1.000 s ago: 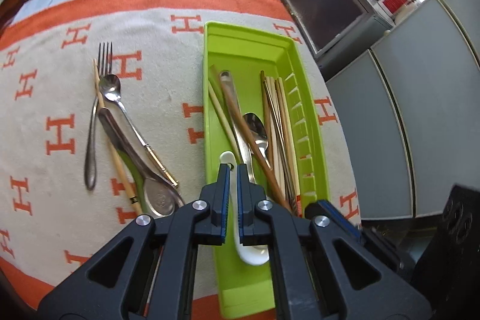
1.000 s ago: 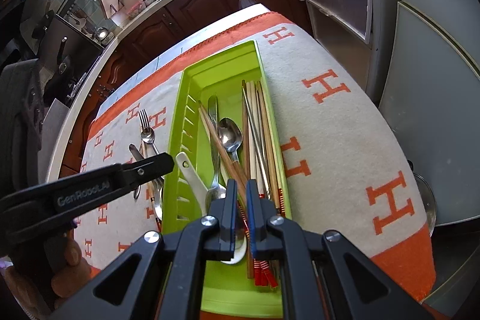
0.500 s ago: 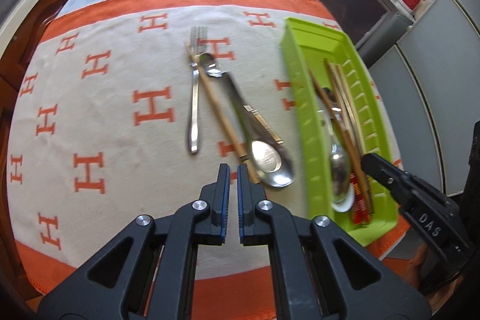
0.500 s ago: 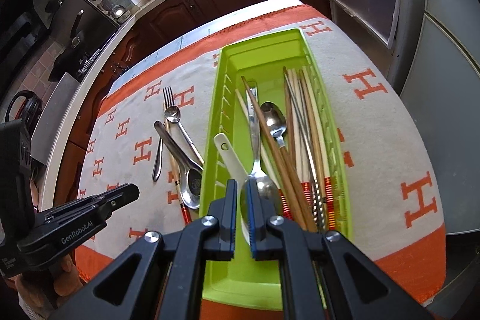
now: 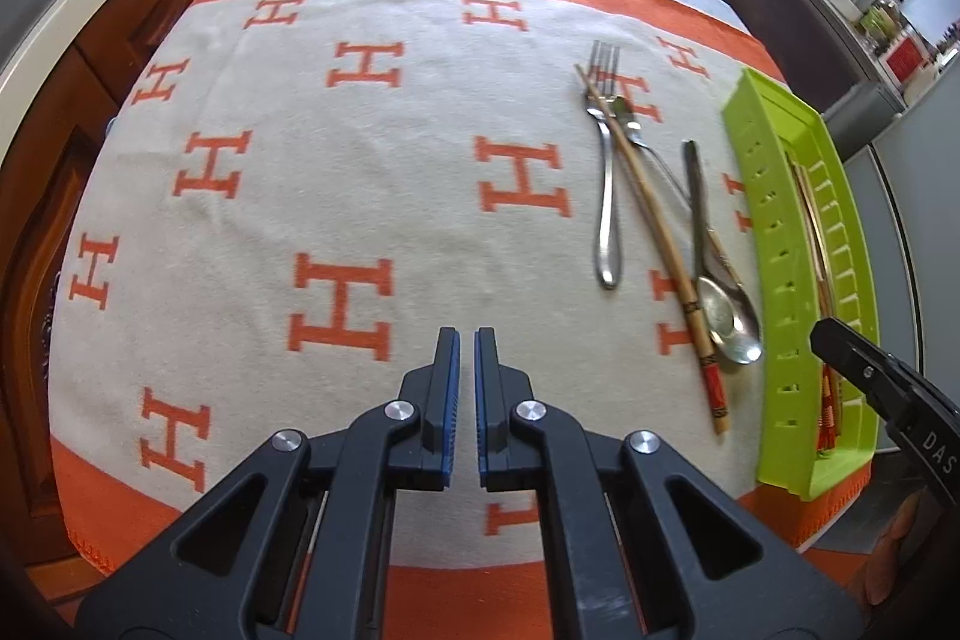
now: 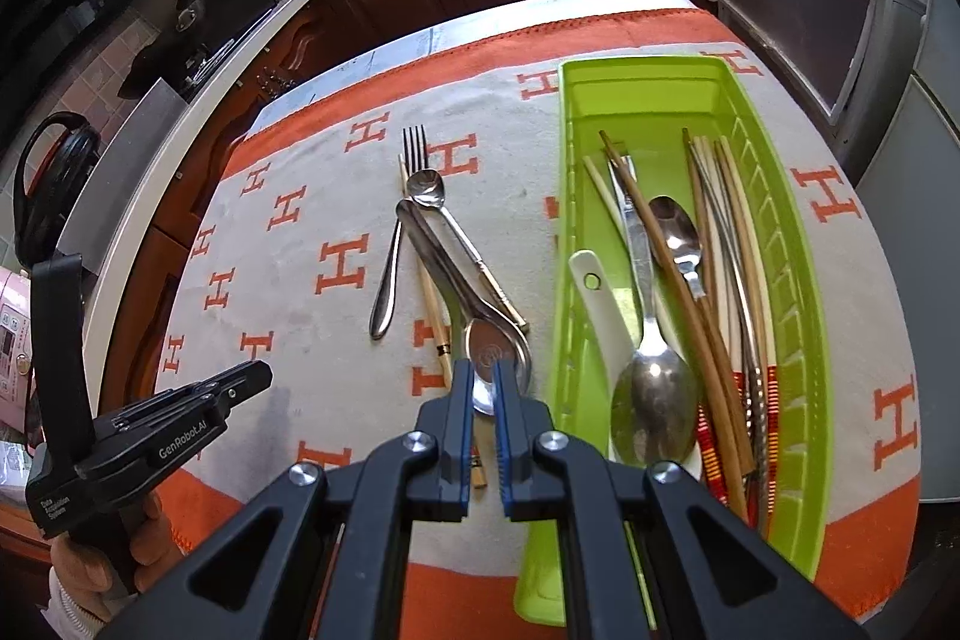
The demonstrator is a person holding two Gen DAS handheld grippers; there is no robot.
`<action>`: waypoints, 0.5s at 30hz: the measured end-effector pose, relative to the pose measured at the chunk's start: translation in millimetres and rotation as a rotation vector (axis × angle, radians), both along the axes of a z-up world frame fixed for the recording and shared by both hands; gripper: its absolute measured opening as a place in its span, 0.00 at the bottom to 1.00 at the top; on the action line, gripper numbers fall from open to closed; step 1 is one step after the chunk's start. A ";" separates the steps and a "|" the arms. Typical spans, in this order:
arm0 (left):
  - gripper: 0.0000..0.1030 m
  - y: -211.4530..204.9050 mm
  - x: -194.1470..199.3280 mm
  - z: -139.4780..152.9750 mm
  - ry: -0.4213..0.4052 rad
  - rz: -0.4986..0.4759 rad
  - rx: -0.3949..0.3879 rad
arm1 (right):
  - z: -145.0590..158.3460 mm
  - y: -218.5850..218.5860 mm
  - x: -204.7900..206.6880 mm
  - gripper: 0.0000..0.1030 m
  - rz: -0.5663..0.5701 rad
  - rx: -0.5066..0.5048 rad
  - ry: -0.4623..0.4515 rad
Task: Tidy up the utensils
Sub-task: 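Withdraw the left tool and move the right tool over the large steel spoon, then grasp the large steel spoon with the right tool and place it in the tray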
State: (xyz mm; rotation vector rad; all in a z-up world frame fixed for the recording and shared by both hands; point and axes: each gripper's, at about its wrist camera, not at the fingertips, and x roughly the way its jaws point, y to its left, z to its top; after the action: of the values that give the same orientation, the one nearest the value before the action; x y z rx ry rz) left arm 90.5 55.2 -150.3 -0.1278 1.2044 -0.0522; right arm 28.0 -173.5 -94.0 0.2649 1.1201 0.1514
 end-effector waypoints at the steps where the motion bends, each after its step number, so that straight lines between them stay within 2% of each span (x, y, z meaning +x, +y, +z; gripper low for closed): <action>1: 0.01 4.1 1.0 -2.1 0.005 0.009 -0.003 | -0.7 3.7 3.1 0.06 0.010 0.000 0.004; 7: 0.01 10.1 2.8 -8.4 0.012 0.022 -0.013 | -8.7 28.9 24.3 0.06 0.075 -0.042 0.019; 12: 0.01 6.2 4.3 -13.6 0.019 0.011 -0.014 | -13.0 40.4 40.6 0.28 0.089 -0.103 -0.013; 15: 0.01 6.4 5.7 -17.5 0.028 0.011 -0.019 | -16.1 46.8 49.6 0.29 0.088 -0.151 -0.044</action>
State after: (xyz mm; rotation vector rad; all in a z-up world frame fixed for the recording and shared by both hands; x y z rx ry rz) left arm 96.2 61.6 -167.8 -0.1520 1.2313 -0.0525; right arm 77.6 -126.8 -110.1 0.0775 1.0945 0.1495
